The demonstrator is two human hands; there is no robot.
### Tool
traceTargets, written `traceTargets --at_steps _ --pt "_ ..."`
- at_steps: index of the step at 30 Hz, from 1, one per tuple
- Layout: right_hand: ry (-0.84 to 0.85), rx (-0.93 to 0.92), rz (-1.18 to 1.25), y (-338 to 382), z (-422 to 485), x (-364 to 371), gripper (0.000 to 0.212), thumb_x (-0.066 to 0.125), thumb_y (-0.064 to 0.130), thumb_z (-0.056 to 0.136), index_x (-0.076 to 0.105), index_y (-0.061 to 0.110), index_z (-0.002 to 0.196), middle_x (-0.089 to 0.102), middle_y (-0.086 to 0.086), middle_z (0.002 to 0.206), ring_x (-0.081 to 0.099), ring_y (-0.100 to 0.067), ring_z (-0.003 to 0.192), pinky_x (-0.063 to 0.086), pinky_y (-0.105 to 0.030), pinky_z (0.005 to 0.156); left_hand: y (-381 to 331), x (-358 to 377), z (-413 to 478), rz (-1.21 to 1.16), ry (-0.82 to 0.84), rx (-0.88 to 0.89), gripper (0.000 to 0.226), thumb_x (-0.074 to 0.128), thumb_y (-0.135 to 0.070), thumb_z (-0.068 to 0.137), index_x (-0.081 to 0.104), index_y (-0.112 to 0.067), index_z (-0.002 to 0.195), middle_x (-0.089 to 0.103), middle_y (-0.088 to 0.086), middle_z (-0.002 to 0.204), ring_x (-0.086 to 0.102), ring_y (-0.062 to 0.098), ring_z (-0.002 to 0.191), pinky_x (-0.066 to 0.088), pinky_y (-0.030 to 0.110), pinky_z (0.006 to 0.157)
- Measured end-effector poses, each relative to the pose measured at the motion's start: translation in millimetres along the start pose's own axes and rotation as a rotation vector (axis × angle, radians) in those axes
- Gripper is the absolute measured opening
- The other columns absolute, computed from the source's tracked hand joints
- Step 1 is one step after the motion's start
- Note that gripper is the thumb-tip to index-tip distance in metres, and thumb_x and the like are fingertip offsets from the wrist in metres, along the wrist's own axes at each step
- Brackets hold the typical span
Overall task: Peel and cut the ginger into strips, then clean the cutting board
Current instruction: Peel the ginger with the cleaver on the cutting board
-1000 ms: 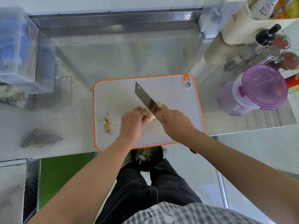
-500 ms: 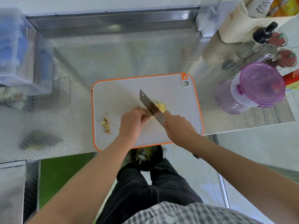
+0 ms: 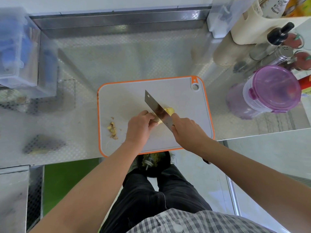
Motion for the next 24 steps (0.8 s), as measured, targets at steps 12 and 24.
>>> traceTargets --at_steps 12,24 --pt "-0.004 0.031 0.014 18 38 7 0.014 0.038 0.009 0.097 0.041 0.009 0.11 0.042 -0.007 0.084 0.044 -0.027 0.069 0.031 -0.033 0.06 -3 0 0 -0.018 -0.017 0.035 0.011 0.081 -0.007 0.071 0.072 -0.008 0.078 0.063 0.006 0.07 0.06 0.027 0.053 0.039 0.024 0.05" --pt "-0.086 -0.034 0.163 7 29 -2 0.009 0.038 0.02 0.101 0.036 0.011 0.101 0.046 -0.002 0.075 0.044 -0.028 0.065 0.032 -0.034 0.057 4 1 -2 -0.006 0.0 0.002 0.022 0.076 -0.021 0.079 0.059 -0.009 0.087 0.066 0.003 0.079 0.062 0.025 0.063 0.05 0.038 0.055"
Point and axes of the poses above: each hand's wrist, its own z-axis towards the middle knuckle, its own x-axis out of the palm, y = z × x, the point moved 1 cm from there along z, towards the middle knuckle
